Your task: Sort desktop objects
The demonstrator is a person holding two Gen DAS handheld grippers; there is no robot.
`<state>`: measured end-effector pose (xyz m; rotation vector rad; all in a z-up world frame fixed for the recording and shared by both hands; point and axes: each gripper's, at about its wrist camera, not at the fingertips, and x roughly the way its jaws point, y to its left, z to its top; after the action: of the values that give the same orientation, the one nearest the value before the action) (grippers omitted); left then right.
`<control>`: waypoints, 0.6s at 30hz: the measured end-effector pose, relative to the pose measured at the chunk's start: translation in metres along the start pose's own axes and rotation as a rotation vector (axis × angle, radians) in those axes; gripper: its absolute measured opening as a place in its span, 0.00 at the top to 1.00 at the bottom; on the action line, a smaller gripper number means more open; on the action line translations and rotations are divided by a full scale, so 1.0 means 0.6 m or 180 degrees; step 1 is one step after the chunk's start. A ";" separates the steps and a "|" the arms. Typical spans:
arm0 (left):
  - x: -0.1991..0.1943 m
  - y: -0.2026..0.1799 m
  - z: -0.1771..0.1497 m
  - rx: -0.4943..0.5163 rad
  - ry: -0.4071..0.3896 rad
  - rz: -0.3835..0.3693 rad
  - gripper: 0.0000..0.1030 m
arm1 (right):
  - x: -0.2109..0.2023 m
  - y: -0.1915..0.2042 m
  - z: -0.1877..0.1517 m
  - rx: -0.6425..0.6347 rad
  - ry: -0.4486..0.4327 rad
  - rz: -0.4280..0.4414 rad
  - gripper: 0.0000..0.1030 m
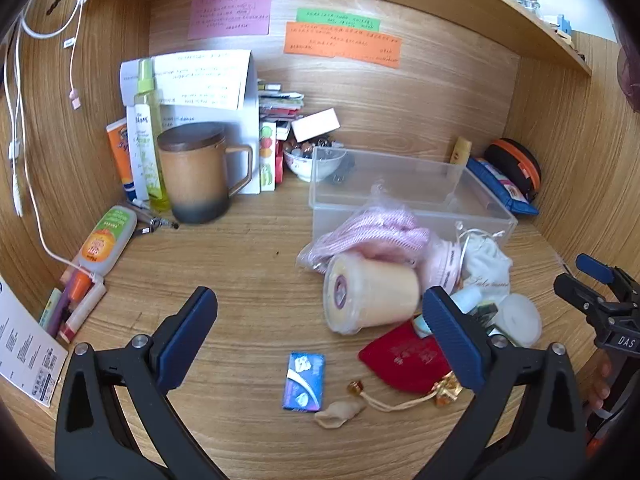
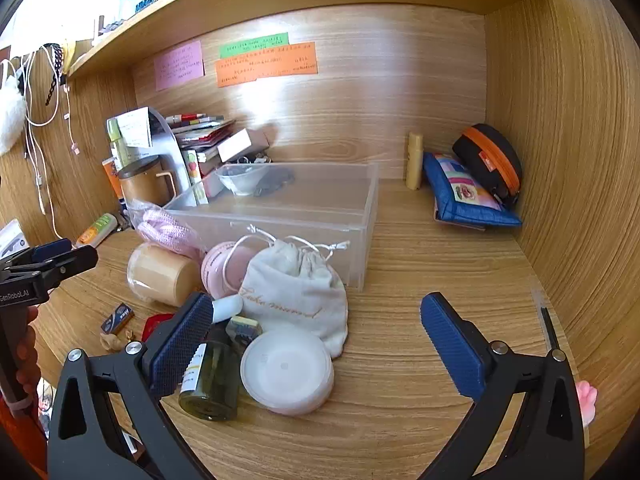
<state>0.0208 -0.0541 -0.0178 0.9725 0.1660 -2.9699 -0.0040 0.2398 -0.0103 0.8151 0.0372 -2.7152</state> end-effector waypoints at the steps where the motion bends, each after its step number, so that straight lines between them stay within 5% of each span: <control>1: 0.002 0.002 -0.005 0.0003 0.0028 -0.0002 0.00 | 0.005 -0.001 -0.004 0.0008 0.0047 -0.0003 0.00; 18: 0.033 0.009 -0.079 0.0033 0.0458 0.0019 0.00 | 0.036 -0.021 -0.057 0.0216 0.0404 0.0010 0.00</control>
<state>0.0333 -0.0539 -0.0682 1.1859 0.1488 -2.8980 -0.0069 0.2493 -0.0514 1.0051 -0.0286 -2.6712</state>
